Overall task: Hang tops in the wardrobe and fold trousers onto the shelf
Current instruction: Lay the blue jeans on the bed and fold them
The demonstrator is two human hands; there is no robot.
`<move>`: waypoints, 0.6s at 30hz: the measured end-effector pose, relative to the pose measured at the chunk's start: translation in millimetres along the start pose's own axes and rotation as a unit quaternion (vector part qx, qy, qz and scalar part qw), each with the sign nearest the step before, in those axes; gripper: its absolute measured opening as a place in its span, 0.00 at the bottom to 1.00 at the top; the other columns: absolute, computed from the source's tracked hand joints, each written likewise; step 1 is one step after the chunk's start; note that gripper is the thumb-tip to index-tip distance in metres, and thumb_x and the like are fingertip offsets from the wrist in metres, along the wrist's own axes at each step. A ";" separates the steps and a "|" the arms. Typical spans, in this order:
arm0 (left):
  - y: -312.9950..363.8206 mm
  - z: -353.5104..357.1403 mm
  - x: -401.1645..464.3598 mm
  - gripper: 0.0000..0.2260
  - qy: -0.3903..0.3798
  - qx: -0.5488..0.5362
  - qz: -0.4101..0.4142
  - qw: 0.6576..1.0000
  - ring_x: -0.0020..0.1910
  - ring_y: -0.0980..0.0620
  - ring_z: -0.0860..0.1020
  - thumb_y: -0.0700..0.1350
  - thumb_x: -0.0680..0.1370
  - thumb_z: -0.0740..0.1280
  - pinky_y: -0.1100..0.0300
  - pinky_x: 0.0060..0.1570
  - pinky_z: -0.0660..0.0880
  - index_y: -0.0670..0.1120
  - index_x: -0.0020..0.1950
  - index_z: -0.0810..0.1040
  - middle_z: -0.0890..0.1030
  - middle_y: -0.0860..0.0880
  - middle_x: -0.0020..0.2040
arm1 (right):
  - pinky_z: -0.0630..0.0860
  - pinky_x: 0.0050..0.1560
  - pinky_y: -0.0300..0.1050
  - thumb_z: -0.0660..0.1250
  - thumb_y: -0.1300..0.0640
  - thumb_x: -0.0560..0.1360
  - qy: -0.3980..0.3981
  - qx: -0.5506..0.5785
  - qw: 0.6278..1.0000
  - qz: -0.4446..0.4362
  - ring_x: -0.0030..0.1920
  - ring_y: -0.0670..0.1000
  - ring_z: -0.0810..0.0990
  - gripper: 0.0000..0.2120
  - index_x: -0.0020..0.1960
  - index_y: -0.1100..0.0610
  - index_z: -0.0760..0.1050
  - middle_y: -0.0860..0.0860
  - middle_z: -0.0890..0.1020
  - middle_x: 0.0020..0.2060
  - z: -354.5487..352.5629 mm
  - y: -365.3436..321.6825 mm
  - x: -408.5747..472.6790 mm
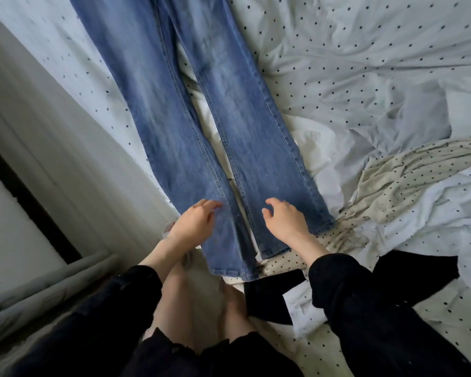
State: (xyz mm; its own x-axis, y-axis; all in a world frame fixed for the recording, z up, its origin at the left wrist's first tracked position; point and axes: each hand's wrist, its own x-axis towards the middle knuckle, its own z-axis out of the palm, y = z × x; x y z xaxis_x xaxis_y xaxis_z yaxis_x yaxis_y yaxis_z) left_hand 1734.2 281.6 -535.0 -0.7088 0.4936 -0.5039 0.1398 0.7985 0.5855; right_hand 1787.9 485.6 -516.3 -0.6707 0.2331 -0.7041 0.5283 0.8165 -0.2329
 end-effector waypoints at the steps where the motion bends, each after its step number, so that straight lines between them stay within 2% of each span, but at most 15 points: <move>1: -8.3 -18.1 6.4 0.16 0.021 -0.013 -0.009 1.000 0.60 0.45 0.76 0.37 0.79 0.57 0.57 0.60 0.69 0.43 0.64 0.75 0.77 0.44 0.61 | 0.70 0.62 0.55 0.54 0.51 0.81 0.003 0.009 1.000 -0.011 0.64 0.58 0.72 0.20 0.71 0.55 0.64 0.55 0.74 0.65 -9.1 -17.9 6.8; 4: -31.7 -74.0 27.3 0.16 0.073 -0.036 -0.039 0.996 0.60 0.44 0.76 0.36 0.78 0.57 0.58 0.60 0.68 0.43 0.63 0.76 0.77 0.43 0.61 | 0.69 0.64 0.55 0.54 0.52 0.82 0.025 0.024 0.999 -0.039 0.67 0.59 0.70 0.21 0.73 0.56 0.60 0.56 0.71 0.68 -40.7 -72.4 31.5; 7: -61.6 -147.6 64.6 0.15 0.118 -0.070 -0.049 0.989 0.56 0.40 0.76 0.35 0.78 0.58 0.54 0.57 0.71 0.41 0.62 0.76 0.77 0.40 0.58 | 0.68 0.64 0.53 0.54 0.52 0.82 0.060 0.039 0.996 -0.056 0.68 0.58 0.68 0.22 0.75 0.55 0.58 0.57 0.69 0.69 -84.4 -140.4 71.5; 10: -94.9 -226.0 119.5 0.15 0.157 -0.117 -0.059 0.979 0.57 0.40 0.76 0.35 0.78 0.59 0.50 0.57 0.73 0.42 0.64 0.74 0.75 0.40 0.60 | 0.67 0.63 0.53 0.55 0.53 0.81 0.121 0.058 0.989 -0.059 0.68 0.58 0.67 0.23 0.75 0.55 0.57 0.57 0.68 0.69 -124.3 -207.3 121.1; 13: -130.8 -312.8 189.3 0.16 0.198 -0.147 -0.080 0.966 0.59 0.42 0.75 0.37 0.79 0.59 0.54 0.58 0.71 0.41 0.67 0.70 0.73 0.41 0.64 | 0.65 0.66 0.52 0.58 0.54 0.80 0.190 0.055 0.977 -0.084 0.70 0.58 0.65 0.24 0.74 0.58 0.60 0.57 0.66 0.71 -153.8 -281.0 189.4; 16: -162.5 -388.7 248.5 0.19 0.233 -0.230 -0.121 0.937 0.61 0.44 0.74 0.39 0.80 0.60 0.58 0.57 0.70 0.41 0.70 0.65 0.70 0.43 0.67 | 0.57 0.72 0.52 0.59 0.55 0.79 0.222 0.009 0.965 -0.136 0.74 0.58 0.57 0.25 0.74 0.59 0.60 0.59 0.60 0.74 -173.3 -353.1 252.8; 18: -176.1 -421.4 278.7 0.21 0.240 -0.294 -0.152 0.912 0.62 0.44 0.73 0.42 0.80 0.61 0.54 0.61 0.71 0.41 0.72 0.62 0.69 0.44 0.68 | 0.52 0.73 0.55 0.60 0.55 0.79 0.248 -0.037 0.955 -0.158 0.76 0.58 0.52 0.26 0.75 0.57 0.58 0.58 0.55 0.76 -186.7 -384.9 278.3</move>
State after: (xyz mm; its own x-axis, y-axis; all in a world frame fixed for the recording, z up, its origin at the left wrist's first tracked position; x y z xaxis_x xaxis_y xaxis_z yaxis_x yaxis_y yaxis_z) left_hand 1220.6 133.3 -510.9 -0.8937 -0.0408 -0.4469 -0.4098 0.4800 0.7757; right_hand 1300.7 334.8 -497.4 -0.9647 0.1750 -0.1966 0.2319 0.9184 -0.3207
